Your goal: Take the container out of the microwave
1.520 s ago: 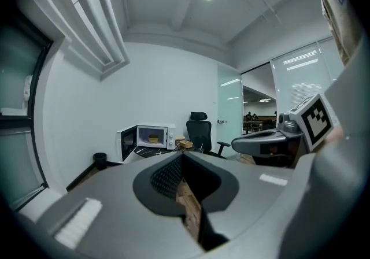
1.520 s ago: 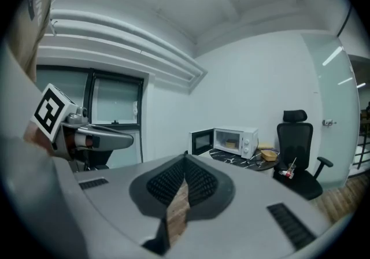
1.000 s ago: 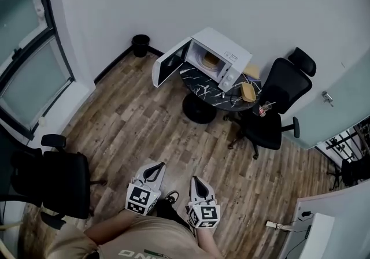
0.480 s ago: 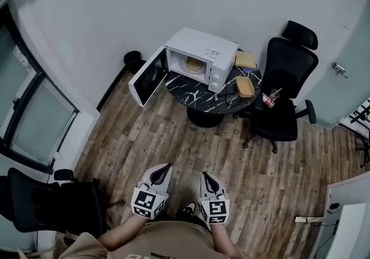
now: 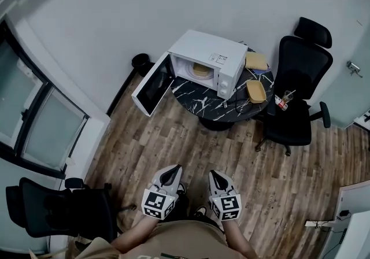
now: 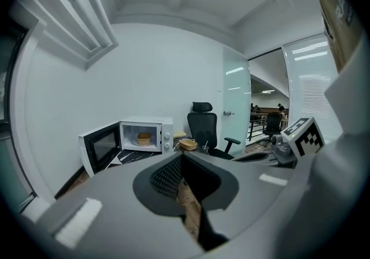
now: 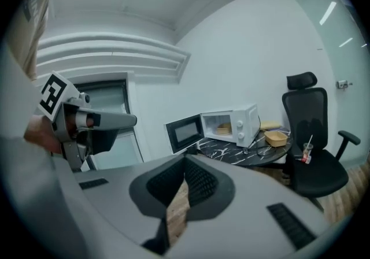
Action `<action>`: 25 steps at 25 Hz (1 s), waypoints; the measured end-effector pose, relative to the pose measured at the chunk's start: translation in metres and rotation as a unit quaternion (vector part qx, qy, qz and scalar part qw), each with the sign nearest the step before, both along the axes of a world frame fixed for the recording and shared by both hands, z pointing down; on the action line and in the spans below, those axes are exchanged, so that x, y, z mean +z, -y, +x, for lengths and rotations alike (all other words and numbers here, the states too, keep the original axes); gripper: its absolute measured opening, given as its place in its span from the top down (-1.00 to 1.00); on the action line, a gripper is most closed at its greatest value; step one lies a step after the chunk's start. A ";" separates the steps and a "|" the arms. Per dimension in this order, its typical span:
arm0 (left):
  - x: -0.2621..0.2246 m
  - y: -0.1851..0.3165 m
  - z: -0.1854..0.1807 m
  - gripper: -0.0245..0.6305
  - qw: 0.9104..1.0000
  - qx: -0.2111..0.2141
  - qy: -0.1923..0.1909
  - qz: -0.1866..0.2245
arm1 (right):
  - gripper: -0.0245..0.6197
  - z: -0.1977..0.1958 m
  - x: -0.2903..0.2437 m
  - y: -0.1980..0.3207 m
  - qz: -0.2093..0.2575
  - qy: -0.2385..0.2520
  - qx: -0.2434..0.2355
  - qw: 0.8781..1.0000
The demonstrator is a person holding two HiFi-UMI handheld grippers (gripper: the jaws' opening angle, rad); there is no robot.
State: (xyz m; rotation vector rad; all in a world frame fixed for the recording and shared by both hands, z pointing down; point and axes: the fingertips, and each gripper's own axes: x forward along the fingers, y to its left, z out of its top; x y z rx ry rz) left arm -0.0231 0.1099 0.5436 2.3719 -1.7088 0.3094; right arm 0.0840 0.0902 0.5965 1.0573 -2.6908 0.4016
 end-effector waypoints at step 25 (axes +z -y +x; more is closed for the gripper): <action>0.021 0.171 -0.102 0.90 0.989 0.145 0.005 -0.004 | 0.90 -0.132 -0.019 0.161 0.018 -0.055 0.057 0.997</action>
